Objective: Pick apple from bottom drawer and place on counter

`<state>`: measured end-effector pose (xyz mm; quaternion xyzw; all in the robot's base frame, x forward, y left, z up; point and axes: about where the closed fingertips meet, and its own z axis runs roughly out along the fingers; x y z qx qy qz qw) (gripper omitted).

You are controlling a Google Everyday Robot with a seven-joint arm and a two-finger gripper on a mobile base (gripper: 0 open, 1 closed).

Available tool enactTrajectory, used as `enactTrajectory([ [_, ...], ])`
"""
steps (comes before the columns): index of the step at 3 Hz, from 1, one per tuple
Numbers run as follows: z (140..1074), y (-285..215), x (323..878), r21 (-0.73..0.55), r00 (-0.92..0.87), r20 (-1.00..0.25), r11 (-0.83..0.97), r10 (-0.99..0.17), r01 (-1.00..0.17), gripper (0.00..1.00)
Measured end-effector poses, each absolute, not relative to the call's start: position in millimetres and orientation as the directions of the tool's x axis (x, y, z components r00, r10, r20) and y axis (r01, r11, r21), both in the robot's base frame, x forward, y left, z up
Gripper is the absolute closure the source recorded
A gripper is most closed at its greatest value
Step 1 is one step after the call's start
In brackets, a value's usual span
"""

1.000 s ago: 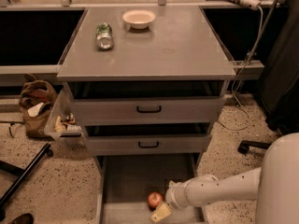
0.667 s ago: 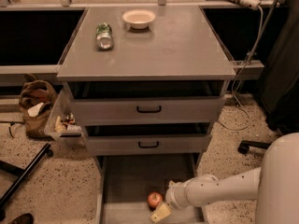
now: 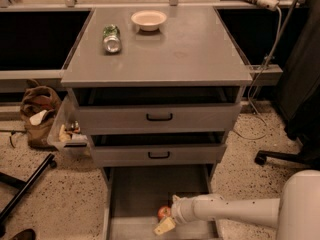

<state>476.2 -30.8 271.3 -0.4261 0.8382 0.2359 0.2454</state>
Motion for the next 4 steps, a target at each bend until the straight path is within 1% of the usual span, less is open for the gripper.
enactTrajectory([
  [2, 156.9, -1.2, 504.8, 0.213, -0.518, -0.664, 0.529, -0.539, -0.822, 0.0],
  [3, 156.9, -1.2, 504.8, 0.213, -0.518, -0.664, 0.529, -0.539, -0.822, 0.0],
  [4, 156.4, -7.1, 526.9, 0.176, -0.508, -0.667, 0.548, -0.545, -0.818, 0.0],
])
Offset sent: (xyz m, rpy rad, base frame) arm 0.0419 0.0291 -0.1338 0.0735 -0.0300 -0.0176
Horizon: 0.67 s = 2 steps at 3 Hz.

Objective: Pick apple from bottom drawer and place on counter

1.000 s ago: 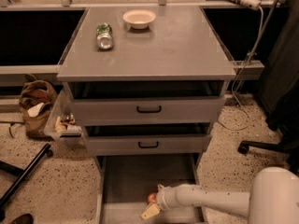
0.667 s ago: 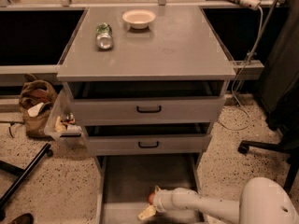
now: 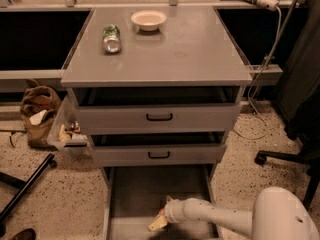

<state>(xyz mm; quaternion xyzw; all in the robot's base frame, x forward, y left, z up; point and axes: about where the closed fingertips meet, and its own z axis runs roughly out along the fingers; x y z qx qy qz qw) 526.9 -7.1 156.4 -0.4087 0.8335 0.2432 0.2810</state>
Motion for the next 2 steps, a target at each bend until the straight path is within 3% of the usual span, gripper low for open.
enactTrajectory([
  [2, 151.7, -13.1, 527.0, 0.172, -0.512, -0.661, 0.553, -0.549, -0.815, 0.0],
])
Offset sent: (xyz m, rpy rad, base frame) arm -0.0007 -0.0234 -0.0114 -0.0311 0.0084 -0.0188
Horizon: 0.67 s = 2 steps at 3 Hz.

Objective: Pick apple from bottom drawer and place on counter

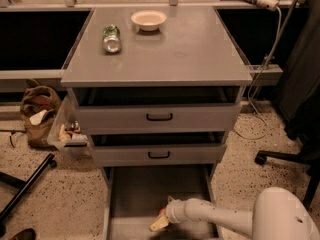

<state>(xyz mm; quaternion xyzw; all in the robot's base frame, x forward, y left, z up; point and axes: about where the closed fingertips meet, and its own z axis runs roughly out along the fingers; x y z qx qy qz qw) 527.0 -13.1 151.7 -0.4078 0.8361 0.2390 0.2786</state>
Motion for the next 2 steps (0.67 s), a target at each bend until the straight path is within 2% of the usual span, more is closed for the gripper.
enactTrajectory([
  [2, 131.8, -26.0, 518.3, 0.2, -0.546, -0.63, 0.565, -0.552, -0.801, 0.0],
])
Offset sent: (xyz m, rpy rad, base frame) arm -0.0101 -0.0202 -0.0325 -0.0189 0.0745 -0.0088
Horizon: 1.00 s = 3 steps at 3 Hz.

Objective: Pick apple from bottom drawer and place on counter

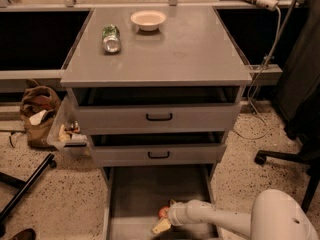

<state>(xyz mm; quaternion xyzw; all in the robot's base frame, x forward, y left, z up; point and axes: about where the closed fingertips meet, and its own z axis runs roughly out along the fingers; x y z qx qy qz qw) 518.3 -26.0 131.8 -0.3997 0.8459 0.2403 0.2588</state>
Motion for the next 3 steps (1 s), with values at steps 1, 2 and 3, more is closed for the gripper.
enactTrajectory([
  [1, 120.6, -21.0, 515.7, 0.232, -0.554, -0.613, 0.542, -0.564, -0.808, 0.18],
  [2, 119.8, -21.8, 515.3, 0.235, -0.554, -0.609, 0.539, -0.567, -0.809, 0.41],
  [3, 124.7, -25.2, 513.2, 0.247, -0.566, -0.615, 0.547, -0.549, -0.8, 0.64],
])
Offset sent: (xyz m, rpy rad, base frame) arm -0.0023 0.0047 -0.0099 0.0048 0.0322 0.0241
